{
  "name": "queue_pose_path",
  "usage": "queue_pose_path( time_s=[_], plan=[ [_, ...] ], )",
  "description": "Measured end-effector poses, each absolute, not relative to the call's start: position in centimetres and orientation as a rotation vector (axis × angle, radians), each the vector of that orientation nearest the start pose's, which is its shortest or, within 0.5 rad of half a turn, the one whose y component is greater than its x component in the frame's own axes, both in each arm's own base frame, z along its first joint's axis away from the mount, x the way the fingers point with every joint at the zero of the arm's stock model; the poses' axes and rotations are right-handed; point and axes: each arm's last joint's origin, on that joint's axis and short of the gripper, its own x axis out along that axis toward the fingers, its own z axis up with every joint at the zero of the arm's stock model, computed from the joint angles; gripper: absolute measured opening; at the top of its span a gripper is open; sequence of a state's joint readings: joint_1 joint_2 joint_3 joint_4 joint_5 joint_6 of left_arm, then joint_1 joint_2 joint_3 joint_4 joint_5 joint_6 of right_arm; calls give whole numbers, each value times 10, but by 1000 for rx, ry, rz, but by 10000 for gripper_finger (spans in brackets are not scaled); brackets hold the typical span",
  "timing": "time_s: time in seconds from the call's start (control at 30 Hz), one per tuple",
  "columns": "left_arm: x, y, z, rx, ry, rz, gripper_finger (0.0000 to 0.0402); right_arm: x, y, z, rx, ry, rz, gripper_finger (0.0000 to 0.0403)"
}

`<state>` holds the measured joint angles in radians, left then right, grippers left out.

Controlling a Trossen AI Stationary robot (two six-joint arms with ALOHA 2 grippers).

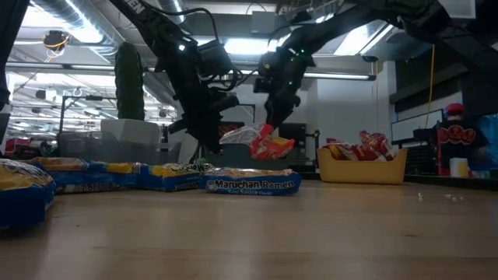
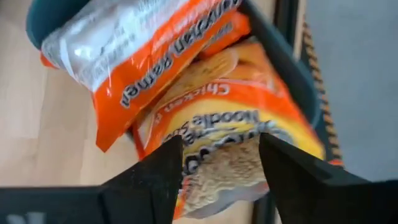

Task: Sort Maruchan noodles
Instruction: Put the orange noodle pack into the blue bin

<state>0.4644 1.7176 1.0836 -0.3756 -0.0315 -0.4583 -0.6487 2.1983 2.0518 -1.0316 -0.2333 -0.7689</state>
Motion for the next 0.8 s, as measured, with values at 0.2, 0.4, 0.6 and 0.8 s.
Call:
queue_pose_path(
  time_s=[0.2, 0.4, 0.6, 0.8],
  plan=[
    [306, 154, 186, -605, 899, 660, 0, 368, -282, 271, -263, 1183, -62, 206],
    [306, 154, 186, -597, 905, 639, 0, 366, -287, 281, -199, 1120, -82, 174],
    [306, 154, 186, -596, 904, 639, 0, 376, -277, 263, -172, 1149, -119, 157],
    [304, 158, 186, -601, 896, 650, 0, 383, -270, 245, -252, 1222, -188, 156]
  ],
)
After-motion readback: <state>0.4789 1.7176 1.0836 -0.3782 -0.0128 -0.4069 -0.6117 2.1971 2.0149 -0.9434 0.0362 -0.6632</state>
